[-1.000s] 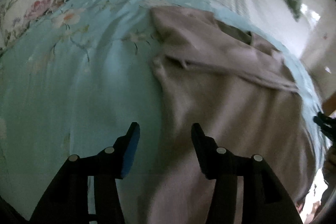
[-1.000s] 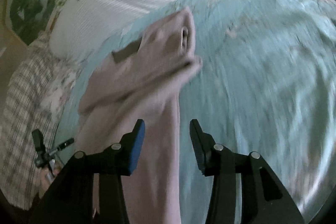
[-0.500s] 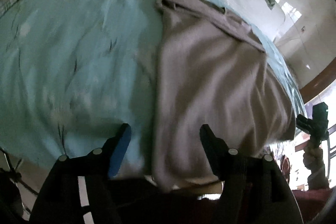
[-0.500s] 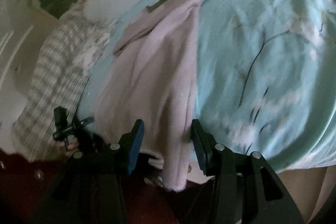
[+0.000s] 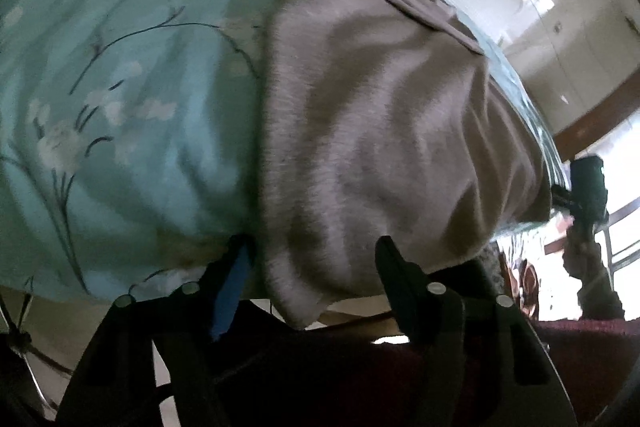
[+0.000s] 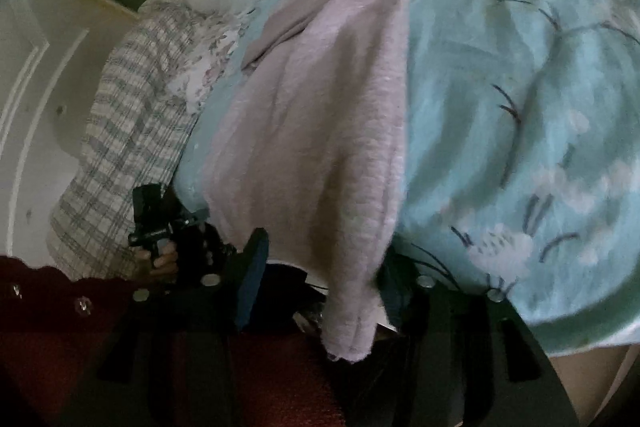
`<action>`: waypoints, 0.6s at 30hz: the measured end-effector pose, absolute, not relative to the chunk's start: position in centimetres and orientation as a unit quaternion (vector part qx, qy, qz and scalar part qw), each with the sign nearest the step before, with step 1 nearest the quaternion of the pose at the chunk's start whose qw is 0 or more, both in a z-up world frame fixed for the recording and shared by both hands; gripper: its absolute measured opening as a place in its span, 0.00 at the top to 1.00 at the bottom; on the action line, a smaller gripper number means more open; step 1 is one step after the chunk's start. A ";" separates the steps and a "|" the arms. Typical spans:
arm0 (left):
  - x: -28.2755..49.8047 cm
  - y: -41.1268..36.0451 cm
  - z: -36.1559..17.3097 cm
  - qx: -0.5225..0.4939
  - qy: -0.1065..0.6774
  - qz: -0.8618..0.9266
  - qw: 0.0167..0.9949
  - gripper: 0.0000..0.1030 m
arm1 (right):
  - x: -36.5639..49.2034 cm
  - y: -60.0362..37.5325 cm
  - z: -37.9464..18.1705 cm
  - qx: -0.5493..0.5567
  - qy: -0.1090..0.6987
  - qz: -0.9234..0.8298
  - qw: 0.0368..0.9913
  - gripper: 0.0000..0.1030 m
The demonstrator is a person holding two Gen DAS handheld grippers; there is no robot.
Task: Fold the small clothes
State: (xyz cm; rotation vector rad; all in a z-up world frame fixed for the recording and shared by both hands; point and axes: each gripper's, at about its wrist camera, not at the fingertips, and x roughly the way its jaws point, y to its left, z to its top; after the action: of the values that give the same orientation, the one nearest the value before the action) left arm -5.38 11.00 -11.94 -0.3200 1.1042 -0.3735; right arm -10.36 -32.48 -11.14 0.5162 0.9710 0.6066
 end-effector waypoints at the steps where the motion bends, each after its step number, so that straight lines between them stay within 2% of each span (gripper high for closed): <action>1: -5.4 10.8 -11.9 -0.148 0.519 -0.184 0.822 0.50 | -10.4 -32.0 -11.0 0.232 0.454 0.292 0.809 0.40; 3: -5.2 10.5 -12.0 -0.153 0.520 -0.203 0.816 0.60 | -10.3 -31.8 -11.2 0.237 0.456 0.302 0.803 0.41; 5: -5.2 10.6 -12.6 -0.162 0.521 -0.217 0.809 0.64 | -10.2 -31.6 -11.5 0.237 0.460 0.303 0.800 0.50; 6: -5.2 10.8 -12.9 -0.166 0.522 -0.220 0.807 0.66 | -10.1 -31.5 -11.6 0.232 0.464 0.297 0.802 0.63; 7: -5.2 11.1 -13.2 -0.171 0.525 -0.222 0.804 0.72 | -10.0 -31.3 -11.9 0.227 0.472 0.287 0.802 0.76; 9: -5.4 11.9 -13.8 -0.182 0.529 -0.224 0.798 0.81 | -10.0 -31.0 -12.1 0.225 0.475 0.280 0.803 0.85; 13: -5.8 12.3 -13.6 -0.175 0.517 -0.226 0.807 0.94 | -11.1 -31.0 -11.4 0.244 0.446 0.284 0.813 0.91; 18: -7.2 11.7 -11.2 -0.162 0.485 -0.237 0.826 0.96 | -15.7 -33.2 -9.4 0.321 0.361 0.308 0.820 0.93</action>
State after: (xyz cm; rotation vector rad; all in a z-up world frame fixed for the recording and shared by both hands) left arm -7.21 11.65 -11.23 -0.3452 1.0304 -0.5035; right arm -15.71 -33.21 -9.36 0.6827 0.7688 0.6550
